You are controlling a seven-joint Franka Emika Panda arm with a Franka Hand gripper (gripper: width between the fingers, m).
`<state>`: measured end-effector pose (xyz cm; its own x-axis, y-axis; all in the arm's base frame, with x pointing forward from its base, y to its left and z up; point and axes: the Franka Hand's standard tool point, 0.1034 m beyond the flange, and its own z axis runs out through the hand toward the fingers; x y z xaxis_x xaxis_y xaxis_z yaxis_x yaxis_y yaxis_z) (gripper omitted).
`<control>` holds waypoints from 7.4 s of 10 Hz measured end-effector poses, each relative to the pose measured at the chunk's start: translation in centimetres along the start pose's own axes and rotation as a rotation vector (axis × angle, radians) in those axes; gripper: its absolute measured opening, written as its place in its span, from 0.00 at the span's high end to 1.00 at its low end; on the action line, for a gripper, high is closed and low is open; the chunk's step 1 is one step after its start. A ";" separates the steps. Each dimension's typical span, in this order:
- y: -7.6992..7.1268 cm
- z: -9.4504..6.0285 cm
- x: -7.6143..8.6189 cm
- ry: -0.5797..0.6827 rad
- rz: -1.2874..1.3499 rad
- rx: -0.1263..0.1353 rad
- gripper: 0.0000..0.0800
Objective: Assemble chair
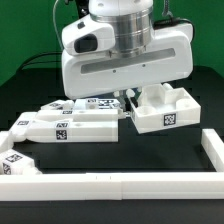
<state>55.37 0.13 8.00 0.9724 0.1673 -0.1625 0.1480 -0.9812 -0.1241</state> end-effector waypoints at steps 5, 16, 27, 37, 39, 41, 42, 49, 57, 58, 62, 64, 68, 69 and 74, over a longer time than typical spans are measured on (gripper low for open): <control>-0.9 3.5 4.0 0.004 0.066 -0.012 0.96; -1.4 6.0 6.7 0.053 0.168 -0.047 0.96; 1.5 1.4 6.2 0.017 0.089 -0.034 0.21; 12.7 -0.4 5.2 0.023 -0.249 -0.081 0.19; 13.3 -0.4 5.6 0.028 -0.280 -0.086 0.19; 13.3 -0.4 5.6 0.027 -0.281 -0.086 0.19; 13.7 -0.4 5.4 0.025 -0.294 -0.086 0.19; 17.8 2.9 3.9 0.015 -0.350 -0.095 0.19; 15.0 1.9 5.1 0.025 -0.340 -0.122 0.65; 12.5 0.6 5.3 0.031 -0.354 -0.129 0.65; 6.8 -1.7 4.4 0.058 -0.411 -0.137 0.65; 6.8 -1.5 4.5 0.055 -0.426 -0.138 0.65; -1.2 -1.3 2.9 0.130 -0.690 -0.170 0.64; -2.0 -1.4 2.9 0.181 -0.748 -0.221 0.64; -4.8 -0.9 1.6 0.134 -0.997 -0.248 0.64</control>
Offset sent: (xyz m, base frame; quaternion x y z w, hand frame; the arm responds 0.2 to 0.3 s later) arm 0.0544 0.0092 -0.0410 -0.0212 0.0002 0.0618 0.9979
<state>56.37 5.04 9.19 0.3978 0.9174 0.0154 0.9151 -0.3979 0.0649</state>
